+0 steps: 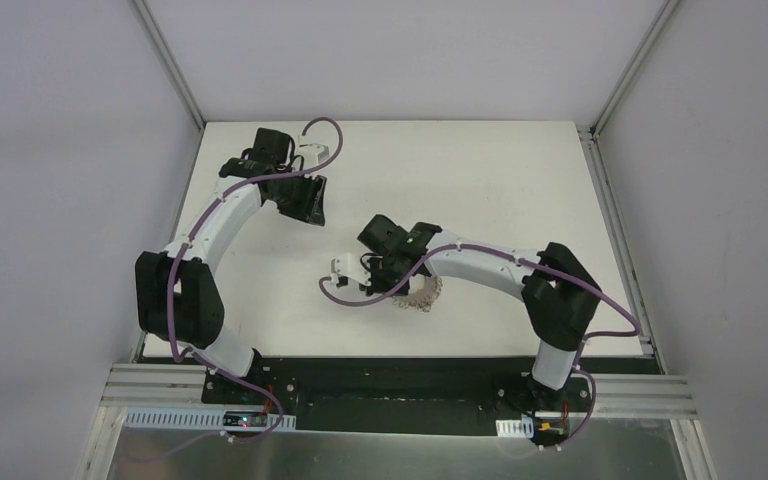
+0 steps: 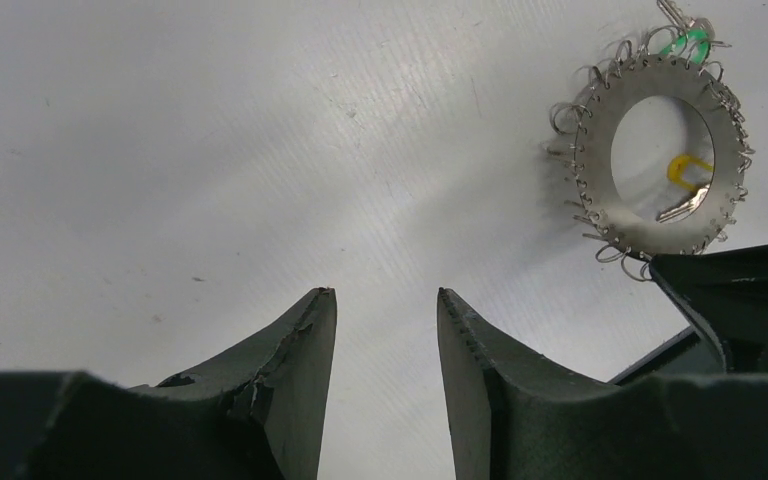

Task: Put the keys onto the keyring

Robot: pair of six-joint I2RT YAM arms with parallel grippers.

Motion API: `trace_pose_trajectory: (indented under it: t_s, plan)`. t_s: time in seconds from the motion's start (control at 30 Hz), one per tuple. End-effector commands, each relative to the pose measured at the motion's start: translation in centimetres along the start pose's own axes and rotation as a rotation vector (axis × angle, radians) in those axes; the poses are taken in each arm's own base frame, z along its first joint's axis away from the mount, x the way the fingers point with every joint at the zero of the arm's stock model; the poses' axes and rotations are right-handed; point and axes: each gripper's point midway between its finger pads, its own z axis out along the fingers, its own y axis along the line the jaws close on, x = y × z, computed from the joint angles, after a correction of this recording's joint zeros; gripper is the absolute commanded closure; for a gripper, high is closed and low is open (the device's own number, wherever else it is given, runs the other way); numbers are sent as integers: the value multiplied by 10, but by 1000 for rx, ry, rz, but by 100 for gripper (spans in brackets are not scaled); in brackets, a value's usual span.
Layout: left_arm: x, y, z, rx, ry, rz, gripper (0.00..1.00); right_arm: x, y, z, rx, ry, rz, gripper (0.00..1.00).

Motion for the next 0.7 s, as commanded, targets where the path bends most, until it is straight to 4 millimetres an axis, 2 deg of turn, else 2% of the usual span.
trace_pose_trajectory:
  t_s: [0.0, 0.3, 0.67]
  plan:
    - [-15, -4, -22, -7, -62, 2, 57, -16, -26, -49, 109, -71, 36, 100]
    - [-15, -5, -26, -4, -68, 5, 57, -10, -63, -61, 186, -96, 106, 100]
    - [-14, -5, -28, 3, -71, -4, 57, -10, -103, -51, 240, -98, 200, 100]
